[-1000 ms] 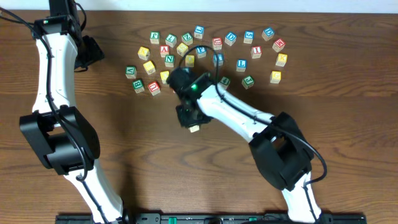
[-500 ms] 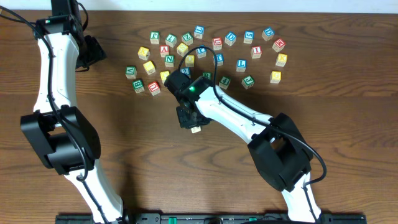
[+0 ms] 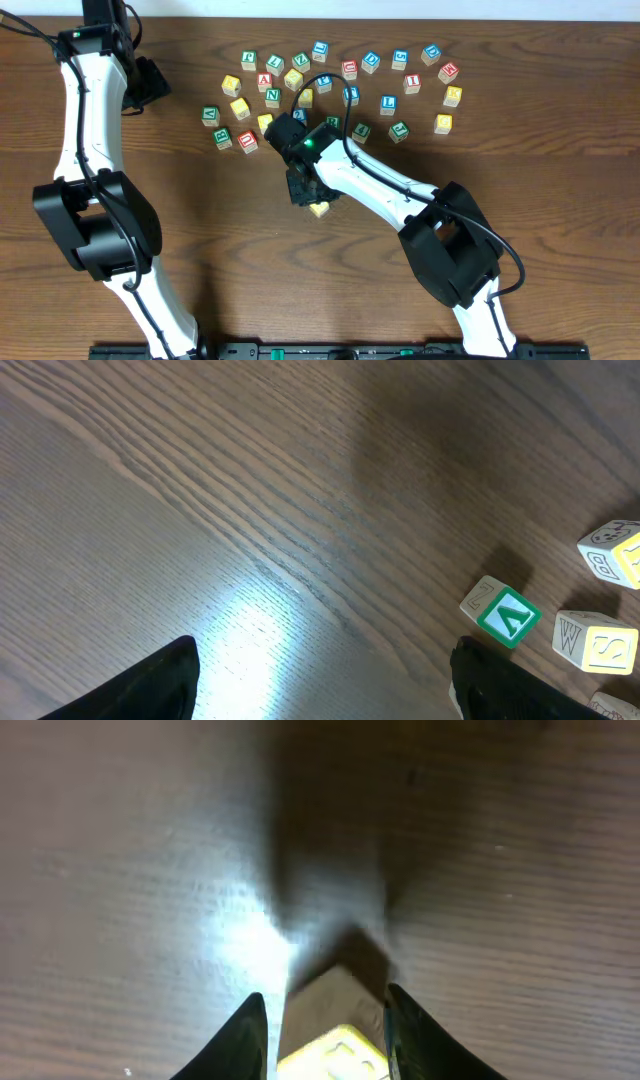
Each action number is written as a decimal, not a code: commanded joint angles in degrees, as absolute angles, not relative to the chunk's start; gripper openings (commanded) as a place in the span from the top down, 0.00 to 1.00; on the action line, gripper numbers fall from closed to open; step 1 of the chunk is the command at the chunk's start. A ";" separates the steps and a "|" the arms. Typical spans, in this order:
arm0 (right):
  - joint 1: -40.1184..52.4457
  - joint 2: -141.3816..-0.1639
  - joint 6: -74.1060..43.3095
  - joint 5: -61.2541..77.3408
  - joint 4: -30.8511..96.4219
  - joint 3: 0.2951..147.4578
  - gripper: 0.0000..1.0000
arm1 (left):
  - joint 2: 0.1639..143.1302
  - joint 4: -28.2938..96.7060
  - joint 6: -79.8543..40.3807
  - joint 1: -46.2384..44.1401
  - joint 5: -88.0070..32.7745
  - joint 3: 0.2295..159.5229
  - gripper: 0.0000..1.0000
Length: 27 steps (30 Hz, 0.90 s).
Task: Spell out CORL
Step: 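Carry the C block toward the open table front and lower it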
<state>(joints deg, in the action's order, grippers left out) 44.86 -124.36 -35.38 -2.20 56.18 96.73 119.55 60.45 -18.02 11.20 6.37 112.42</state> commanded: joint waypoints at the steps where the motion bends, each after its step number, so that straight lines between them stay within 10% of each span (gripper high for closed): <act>1: 45.50 -124.84 -39.31 -4.89 54.81 96.53 0.67 | 120.14 60.82 -17.96 11.22 6.72 112.71 0.21; 9: 45.30 -124.84 -36.80 -5.04 53.47 96.64 0.60 | 120.14 60.86 -17.93 11.22 6.68 112.71 0.21; 27: 42.78 -124.84 9.54 13.67 58.08 98.10 0.32 | 120.14 61.73 -17.93 11.22 6.70 112.71 0.21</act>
